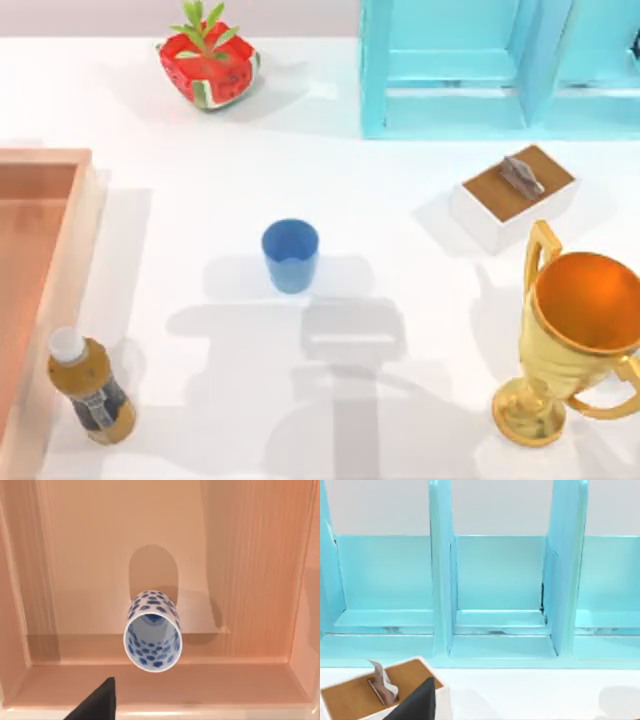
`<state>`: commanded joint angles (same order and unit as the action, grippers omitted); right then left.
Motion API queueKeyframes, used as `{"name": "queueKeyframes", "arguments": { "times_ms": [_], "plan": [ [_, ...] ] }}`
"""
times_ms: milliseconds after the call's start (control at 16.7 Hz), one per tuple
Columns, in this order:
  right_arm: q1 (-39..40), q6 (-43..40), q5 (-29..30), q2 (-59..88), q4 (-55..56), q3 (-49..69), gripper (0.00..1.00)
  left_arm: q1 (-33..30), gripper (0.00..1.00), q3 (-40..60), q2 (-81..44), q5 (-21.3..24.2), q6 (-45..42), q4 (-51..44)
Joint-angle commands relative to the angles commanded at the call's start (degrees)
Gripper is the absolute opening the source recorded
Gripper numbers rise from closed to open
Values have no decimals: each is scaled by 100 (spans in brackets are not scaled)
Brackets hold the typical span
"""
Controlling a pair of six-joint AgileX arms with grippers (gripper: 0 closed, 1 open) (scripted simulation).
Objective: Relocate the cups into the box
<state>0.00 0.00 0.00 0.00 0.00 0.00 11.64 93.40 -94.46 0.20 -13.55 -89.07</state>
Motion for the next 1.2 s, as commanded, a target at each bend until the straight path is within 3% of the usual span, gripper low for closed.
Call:
{"name": "queueKeyframes", "arguments": {
  "times_ms": [720, 900, 1200],
  "plan": [
    [0, 0, 0, 0, 0, 0, 100, -4367, 100, 3446, -3631, 4, 3629, 166],
    [0, 0, 0, 0, 0, 0, 100, -4828, 100, 3800, -4009, 5, 4025, 218],
    [0, 0, 0, 0, 0, 0, 100, -4845, 100, 3806, -4023, 10, 4045, 217]
  ]
}}
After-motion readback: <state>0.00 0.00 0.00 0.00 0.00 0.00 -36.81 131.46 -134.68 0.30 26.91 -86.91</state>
